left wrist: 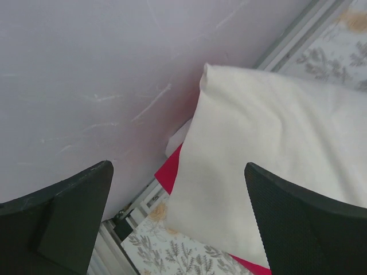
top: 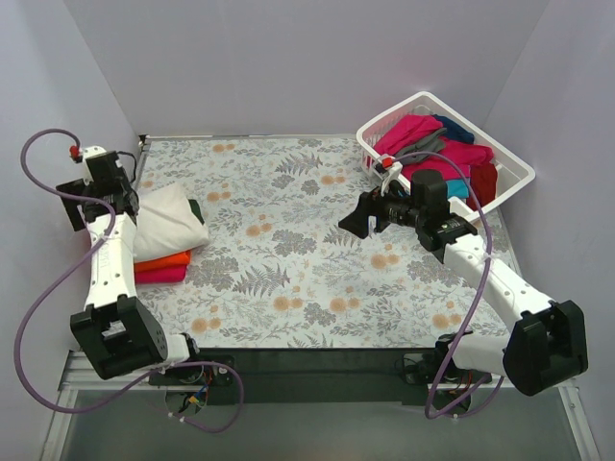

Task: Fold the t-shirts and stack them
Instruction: Neatly place the folded tshirt to the corner

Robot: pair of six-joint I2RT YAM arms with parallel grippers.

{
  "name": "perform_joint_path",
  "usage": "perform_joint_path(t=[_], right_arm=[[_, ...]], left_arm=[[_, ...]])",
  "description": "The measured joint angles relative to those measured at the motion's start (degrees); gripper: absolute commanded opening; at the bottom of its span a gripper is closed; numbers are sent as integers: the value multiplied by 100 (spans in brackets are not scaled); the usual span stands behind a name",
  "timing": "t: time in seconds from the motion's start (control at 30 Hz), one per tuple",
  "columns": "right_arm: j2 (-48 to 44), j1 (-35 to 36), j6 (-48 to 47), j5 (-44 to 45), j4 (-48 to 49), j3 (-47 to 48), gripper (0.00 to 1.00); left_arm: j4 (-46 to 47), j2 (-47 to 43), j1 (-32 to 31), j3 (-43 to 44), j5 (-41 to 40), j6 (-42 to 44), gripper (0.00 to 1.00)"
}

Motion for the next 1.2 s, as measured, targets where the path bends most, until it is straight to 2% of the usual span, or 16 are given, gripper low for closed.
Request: perform_joint_path(t=[0.1,0.2,0.33,0.47,0.67,0.97,1.2], right_arm=[[24,0,2,9,17,0,74],[55,0,2,13,33,0,74],[151,0,0,85,72,0,75],[254,0,-13,286,72,-9,76],[160,-4,-52,826,66,-284,77],[-570,-13,-50,1674,-155,-680,78],[-667,-15,-48,2210,-385,-874,78]], left_arm=[[-157,-157,-2,490,199,-332,91],[-232,-688,-35,518,616,-721,91],[-153,-1657,-313,-11,1320,-1307,91],[48,-2341,-1104,-761,1904,-1808,91],[632,-2378,-2310,-1449,2509,-2203,91],[1298,-2374,-2553,-1722,3777,-2743,91],[1499,-2424,-2669,-1834,4439,-2970,91]])
